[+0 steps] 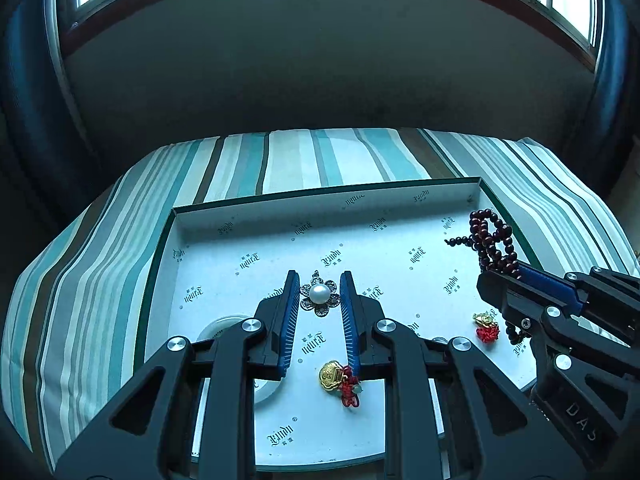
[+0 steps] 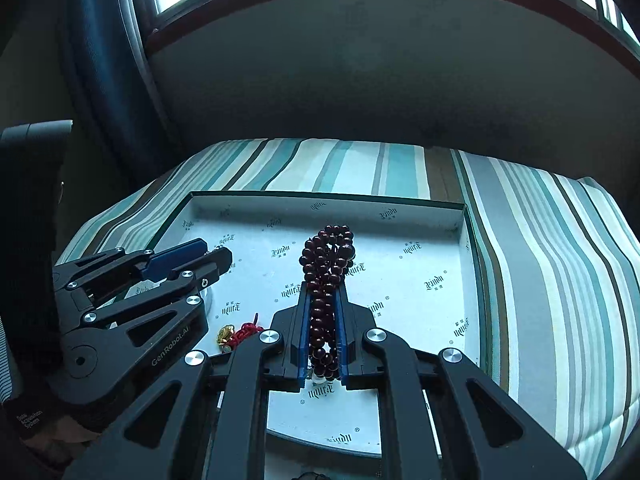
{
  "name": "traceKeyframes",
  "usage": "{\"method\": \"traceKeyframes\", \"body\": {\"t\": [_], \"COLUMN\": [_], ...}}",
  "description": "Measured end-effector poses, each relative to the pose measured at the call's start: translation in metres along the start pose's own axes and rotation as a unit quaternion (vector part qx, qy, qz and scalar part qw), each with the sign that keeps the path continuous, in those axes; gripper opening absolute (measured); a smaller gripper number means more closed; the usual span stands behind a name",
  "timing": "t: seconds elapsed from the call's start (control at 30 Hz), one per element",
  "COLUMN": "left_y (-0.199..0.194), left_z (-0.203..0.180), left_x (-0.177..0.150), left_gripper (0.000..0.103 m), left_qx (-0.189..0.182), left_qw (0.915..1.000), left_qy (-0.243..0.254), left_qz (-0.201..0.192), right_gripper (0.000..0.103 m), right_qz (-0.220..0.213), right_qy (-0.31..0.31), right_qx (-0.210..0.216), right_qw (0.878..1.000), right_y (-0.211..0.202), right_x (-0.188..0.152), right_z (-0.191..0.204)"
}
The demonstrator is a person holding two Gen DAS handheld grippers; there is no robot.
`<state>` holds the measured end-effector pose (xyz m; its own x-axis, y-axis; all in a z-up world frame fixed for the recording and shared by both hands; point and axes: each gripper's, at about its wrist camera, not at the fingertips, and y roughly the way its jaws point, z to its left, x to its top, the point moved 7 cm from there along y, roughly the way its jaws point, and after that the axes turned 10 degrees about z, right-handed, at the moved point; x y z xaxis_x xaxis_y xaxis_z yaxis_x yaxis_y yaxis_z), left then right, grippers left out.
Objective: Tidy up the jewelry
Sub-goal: 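Lower both held pieces into the white tray and open both tools, then move both tools back over the jewelry on the bedspread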
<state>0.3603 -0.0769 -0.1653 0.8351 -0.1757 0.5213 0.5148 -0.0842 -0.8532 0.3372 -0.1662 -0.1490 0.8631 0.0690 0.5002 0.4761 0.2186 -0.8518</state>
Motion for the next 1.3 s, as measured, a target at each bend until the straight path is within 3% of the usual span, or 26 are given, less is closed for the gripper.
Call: {"method": "traceKeyframes", "body": {"t": [0.27, 0.6, 0.67, 0.73, 0.8, 1.13, 1.3], "left_y": [0.039, 0.055, 0.056, 0.054, 0.049, 0.003, -0.028], "left_z": [0.007, 0.010, 0.010, 0.010, 0.011, 0.019, 0.026], "left_x": [-0.001, -0.011, -0.014, -0.013, -0.013, -0.013, -0.026], "left_gripper": [0.021, 0.023, 0.034, 0.045, 0.051, 0.068, 0.068], "left_qx": [0.005, 0.008, 0.008, 0.004, 0.006, 0.002, 0.008], "left_qw": [0.9989, 0.9977, 0.9976, 0.9979, 0.9980, 0.9993, 0.9995], "left_qy": [-0.012, -0.020, -0.020, -0.020, -0.023, -0.031, -0.031], "left_qz": [0.046, 0.064, 0.066, 0.061, 0.058, 0.022, 0.002], "right_gripper": [0.011, 0.013, 0.016, 0.034, 0.037, 0.038, 0.038], "right_qz": [0.042, 0.054, 0.053, 0.052, 0.046, 0.007, -0.001], "right_qy": [0.003, 0.008, 0.008, 0.009, 0.012, 0.015, 0.019], "right_qx": [-0.006, -0.013, -0.013, -0.012, -0.016, -0.019, -0.019], "right_qw": [0.999, 0.998, 0.998, 0.999, 0.999, 1.000, 1.000], "right_y": [0.045, 0.062, 0.062, 0.061, 0.057, 0.006, -0.024], "right_x": [-0.004, -0.012, -0.011, -0.011, -0.010, -0.008, -0.025], "right_z": [-0.003, -0.007, -0.007, -0.008, -0.010, -0.006, -0.006]}}
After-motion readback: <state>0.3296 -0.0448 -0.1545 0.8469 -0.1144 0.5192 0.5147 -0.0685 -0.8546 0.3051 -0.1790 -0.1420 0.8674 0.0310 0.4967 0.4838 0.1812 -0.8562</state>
